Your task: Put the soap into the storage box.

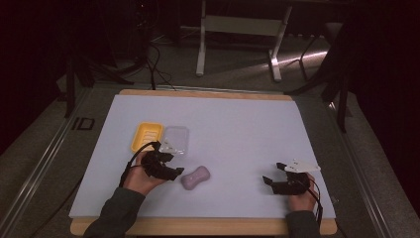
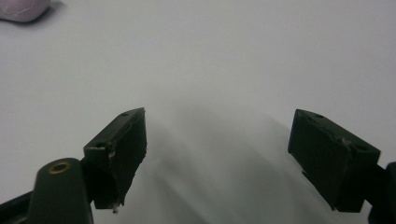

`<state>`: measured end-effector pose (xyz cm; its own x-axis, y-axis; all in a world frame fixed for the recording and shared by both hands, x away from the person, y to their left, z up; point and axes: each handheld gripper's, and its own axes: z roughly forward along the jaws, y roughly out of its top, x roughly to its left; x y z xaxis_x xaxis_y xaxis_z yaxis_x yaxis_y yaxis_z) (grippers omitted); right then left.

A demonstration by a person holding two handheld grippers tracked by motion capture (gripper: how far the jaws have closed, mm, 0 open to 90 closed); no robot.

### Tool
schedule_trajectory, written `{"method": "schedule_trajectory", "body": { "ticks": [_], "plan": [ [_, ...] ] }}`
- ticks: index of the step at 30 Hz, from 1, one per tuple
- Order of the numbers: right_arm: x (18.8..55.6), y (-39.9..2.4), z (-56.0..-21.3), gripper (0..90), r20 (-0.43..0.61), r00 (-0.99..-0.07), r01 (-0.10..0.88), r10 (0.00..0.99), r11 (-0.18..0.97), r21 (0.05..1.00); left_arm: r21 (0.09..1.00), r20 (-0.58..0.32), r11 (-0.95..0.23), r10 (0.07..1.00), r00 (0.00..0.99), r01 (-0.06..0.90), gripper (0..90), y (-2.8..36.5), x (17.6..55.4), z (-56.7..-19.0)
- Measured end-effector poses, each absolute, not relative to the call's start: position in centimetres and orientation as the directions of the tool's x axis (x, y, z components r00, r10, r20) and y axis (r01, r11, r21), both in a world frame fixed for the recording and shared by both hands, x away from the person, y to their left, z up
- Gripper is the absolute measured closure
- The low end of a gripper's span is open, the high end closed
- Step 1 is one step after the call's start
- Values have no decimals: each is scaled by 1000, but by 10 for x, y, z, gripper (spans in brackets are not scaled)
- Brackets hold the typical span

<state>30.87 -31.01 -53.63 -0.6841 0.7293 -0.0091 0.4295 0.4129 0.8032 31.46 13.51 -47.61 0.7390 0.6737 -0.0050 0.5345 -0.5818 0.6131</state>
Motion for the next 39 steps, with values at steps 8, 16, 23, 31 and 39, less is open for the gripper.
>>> {"method": "schedule_trajectory", "body": {
  "ticks": [8, 16, 23, 31, 39],
  "plan": [
    [309, -310, -536, 191, -12, -686, 426, 728, 415, 804, 606, -15, -590, 662, 749, 533, 378, 130, 318, -475],
    [309, -310, -536, 190, -11, -686, 429, 727, 416, 802, 591, -4, -620, 638, 770, 517, 378, 122, 319, -472],
    [309, -310, -536, 190, -12, -689, 426, 725, 418, 802, 581, 6, -642, 618, 786, 500, 378, 113, 318, -471],
    [309, -310, -537, 188, -11, -692, 425, 722, 420, 802, 565, 18, -666, 600, 800, 487, 377, 104, 316, -470],
    [309, -309, -537, 187, -10, -692, 428, 721, 423, 799, 551, 11, -667, 607, 795, 501, 346, 97, 317, -470]
  ]
}}
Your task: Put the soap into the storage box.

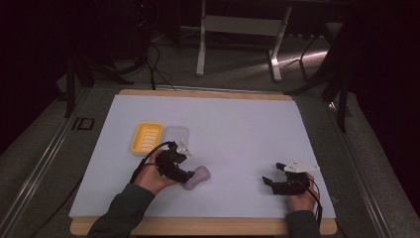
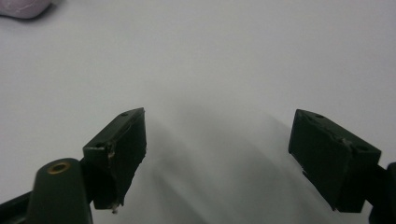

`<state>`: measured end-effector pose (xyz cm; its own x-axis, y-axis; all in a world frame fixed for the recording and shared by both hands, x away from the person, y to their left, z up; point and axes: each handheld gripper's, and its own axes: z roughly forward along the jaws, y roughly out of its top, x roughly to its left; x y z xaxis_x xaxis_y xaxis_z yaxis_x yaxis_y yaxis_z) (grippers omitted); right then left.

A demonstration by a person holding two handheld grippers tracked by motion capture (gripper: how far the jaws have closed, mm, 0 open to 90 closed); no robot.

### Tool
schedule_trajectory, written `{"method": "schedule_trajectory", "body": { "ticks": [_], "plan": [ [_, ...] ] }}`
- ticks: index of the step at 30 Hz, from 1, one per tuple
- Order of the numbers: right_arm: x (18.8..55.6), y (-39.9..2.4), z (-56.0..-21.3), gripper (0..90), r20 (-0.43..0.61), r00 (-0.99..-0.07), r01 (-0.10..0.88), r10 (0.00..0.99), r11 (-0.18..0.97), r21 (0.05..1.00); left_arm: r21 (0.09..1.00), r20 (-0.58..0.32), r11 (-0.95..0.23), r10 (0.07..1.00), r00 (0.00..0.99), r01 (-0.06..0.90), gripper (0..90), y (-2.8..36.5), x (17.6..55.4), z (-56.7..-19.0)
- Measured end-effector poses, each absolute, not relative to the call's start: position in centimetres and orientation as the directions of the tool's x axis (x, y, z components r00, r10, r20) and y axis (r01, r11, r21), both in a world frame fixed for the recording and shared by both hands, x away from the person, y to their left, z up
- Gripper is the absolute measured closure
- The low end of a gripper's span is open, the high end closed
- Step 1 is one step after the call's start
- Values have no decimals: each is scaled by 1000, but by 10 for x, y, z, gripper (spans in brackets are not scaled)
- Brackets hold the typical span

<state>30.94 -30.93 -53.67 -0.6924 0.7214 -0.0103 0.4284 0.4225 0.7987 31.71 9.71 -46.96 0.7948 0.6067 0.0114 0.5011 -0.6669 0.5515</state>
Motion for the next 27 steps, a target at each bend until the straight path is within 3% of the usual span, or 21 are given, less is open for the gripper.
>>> {"method": "schedule_trajectory", "body": {
  "ticks": [27],
  "plan": [
    [310, -308, -537, 184, -12, -697, 428, 717, 430, 795, 465, 6, -729, 571, 821, 503, 253, 71, 324, -480]
  ]
}}
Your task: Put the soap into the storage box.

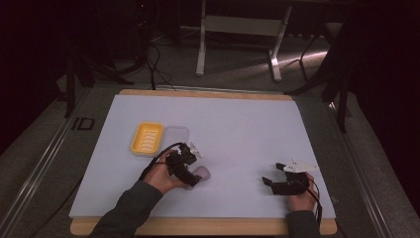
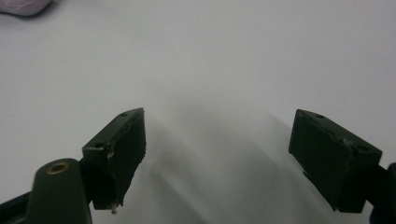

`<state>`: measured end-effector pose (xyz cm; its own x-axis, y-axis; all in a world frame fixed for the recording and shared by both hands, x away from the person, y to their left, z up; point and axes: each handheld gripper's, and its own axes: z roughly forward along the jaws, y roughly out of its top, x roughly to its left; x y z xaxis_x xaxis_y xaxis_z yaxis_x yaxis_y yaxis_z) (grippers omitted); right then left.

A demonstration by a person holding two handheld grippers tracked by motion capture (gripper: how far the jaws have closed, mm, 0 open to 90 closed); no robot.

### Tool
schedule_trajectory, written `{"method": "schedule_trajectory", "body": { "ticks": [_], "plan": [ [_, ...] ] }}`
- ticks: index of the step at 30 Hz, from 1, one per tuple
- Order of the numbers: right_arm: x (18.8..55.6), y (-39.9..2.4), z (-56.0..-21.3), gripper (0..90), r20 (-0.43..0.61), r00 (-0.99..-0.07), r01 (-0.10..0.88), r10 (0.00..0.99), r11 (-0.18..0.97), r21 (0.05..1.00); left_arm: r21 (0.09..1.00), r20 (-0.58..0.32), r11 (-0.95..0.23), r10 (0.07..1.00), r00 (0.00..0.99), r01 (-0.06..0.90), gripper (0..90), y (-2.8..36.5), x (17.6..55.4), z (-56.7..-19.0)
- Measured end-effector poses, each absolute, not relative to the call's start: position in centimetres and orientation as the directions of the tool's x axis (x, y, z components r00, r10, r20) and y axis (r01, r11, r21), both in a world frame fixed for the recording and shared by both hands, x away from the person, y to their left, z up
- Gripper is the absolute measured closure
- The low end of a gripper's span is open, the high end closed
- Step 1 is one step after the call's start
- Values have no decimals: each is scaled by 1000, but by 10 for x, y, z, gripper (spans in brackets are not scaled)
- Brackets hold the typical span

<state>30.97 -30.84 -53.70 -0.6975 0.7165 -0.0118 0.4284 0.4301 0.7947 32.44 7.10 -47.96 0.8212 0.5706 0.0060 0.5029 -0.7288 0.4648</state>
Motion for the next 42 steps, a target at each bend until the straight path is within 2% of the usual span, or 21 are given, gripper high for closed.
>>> {"method": "schedule_trajectory", "body": {
  "ticks": [23, 27, 34, 39, 42],
  "plan": [
    [310, -308, -537, 185, -15, -700, 427, 714, 434, 793, 403, 1, -769, 543, 840, 496, 228, 57, 328, -497],
    [310, -307, -537, 185, -20, -701, 428, 713, 443, 788, 394, -1, -777, 534, 845, 491, 293, 56, 329, -499],
    [310, -307, -537, 184, -20, -702, 428, 712, 444, 787, 367, -3, -792, 523, 852, 488, 354, 54, 330, -502],
    [310, -306, -537, 185, -22, -702, 428, 712, 447, 786, 367, -20, -798, 507, 862, 478, 437, 55, 331, -502],
    [310, -306, -538, 184, -22, -703, 428, 711, 447, 785, 353, -9, -815, 489, 872, 460, 451, 54, 331, -501]
  ]
}}
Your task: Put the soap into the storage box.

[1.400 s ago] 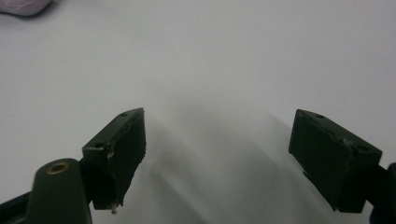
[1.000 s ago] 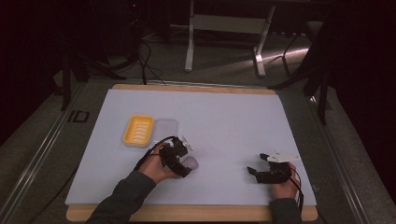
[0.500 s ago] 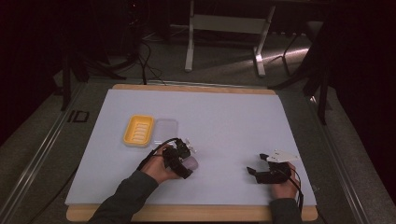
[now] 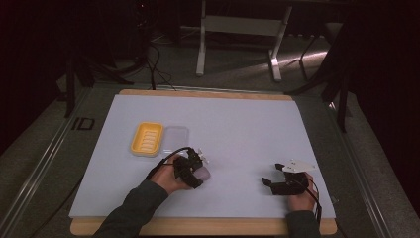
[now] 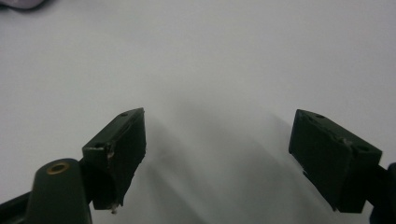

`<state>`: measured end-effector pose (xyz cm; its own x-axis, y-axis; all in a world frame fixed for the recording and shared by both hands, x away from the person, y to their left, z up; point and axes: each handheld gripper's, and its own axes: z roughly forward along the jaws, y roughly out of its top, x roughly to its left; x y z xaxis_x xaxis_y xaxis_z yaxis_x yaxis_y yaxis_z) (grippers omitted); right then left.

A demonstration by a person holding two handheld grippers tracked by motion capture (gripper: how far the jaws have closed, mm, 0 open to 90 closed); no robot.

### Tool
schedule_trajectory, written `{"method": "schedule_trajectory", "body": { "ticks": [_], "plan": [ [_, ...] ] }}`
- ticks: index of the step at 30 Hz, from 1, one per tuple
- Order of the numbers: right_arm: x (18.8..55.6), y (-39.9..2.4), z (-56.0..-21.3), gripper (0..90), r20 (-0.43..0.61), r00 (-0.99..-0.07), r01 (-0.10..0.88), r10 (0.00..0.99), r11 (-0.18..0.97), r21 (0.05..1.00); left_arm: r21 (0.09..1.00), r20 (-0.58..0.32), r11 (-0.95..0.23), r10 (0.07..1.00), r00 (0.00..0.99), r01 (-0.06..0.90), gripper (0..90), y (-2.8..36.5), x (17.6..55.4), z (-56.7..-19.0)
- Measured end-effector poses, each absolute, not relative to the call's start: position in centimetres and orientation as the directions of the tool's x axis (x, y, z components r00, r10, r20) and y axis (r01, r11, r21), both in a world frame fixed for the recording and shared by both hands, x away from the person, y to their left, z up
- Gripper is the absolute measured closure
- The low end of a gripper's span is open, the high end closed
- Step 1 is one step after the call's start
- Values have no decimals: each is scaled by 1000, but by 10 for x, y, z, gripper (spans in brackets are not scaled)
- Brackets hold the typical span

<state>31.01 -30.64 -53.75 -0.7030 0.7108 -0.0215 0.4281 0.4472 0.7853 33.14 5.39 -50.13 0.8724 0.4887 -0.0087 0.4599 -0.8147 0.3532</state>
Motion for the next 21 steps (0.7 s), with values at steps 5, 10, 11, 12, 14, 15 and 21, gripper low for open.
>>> {"method": "schedule_trajectory", "body": {
  "ticks": [5, 10, 11, 12, 14, 15, 21],
  "plan": [
    [310, -306, -538, 185, -23, -704, 427, 710, 450, 784, 334, 6, -833, 469, 883, 441, 479, 53, 332, -500],
    [310, -306, -538, 185, -23, -705, 429, 709, 452, 782, 309, -2, -846, 456, 890, 435, 476, 51, 336, -499],
    [310, -306, -538, 184, -23, -705, 429, 709, 452, 782, 303, -5, -847, 458, 889, 437, 469, 51, 337, -499],
    [310, -306, -538, 184, -24, -705, 429, 709, 453, 782, 294, -8, -849, 457, 890, 439, 466, 50, 338, -499],
    [310, -306, -538, 185, -23, -706, 429, 708, 453, 781, 280, -9, -855, 453, 891, 437, 463, 48, 339, -498],
    [310, -306, -538, 185, -23, -706, 429, 708, 453, 781, 272, -9, -857, 453, 892, 438, 462, 47, 340, -498],
    [310, -306, -538, 185, -24, -707, 429, 707, 455, 780, 227, 15, -877, 437, 899, 423, 452, 41, 340, -499]
  ]
}}
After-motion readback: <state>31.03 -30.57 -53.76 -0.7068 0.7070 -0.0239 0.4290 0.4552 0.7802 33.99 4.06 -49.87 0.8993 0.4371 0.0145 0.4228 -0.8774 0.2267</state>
